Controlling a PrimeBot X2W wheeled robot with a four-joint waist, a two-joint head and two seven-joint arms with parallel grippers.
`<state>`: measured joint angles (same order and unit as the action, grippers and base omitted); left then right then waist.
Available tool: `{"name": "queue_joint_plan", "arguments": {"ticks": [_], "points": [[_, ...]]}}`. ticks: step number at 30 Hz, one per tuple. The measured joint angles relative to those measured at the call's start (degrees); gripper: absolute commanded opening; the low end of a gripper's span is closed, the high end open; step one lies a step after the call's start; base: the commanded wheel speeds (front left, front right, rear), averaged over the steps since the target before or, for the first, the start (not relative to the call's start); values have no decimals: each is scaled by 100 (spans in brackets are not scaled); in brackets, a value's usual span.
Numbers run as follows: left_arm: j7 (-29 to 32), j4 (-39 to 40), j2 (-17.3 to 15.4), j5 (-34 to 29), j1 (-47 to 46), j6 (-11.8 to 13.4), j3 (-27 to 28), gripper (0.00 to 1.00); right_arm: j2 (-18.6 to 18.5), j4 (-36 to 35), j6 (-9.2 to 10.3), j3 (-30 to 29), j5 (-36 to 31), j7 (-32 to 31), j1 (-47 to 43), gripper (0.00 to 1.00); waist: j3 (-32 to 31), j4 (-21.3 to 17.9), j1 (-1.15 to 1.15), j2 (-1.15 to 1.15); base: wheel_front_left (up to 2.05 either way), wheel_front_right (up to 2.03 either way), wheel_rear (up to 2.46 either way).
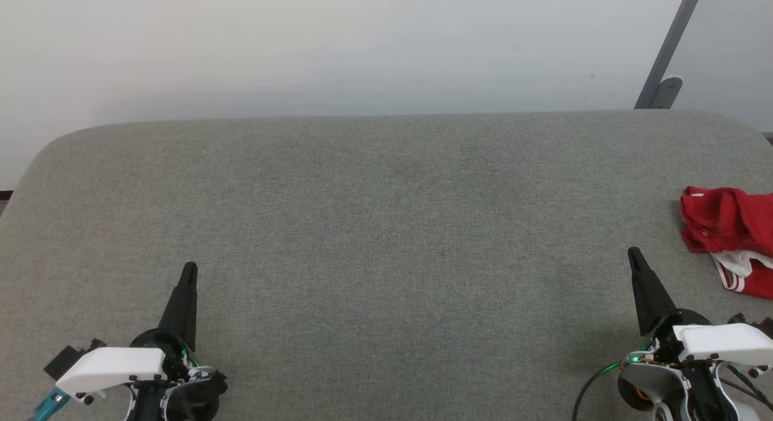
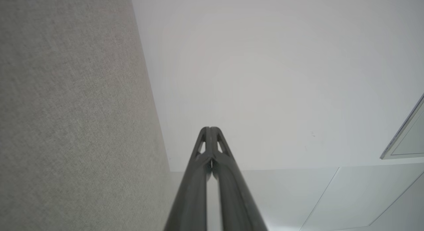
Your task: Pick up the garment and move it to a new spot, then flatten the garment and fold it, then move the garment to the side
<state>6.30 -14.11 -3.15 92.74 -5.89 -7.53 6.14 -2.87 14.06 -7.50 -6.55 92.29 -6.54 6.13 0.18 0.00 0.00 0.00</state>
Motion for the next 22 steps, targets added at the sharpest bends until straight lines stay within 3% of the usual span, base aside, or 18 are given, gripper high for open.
{"name": "queue_joint_plan", "arguments": {"ticks": [22], "points": [[2,0,9,-9,-1,0,12,0,0,-1,0,1,0,0,1,0,0,0,0,0,0,0,0]]}}
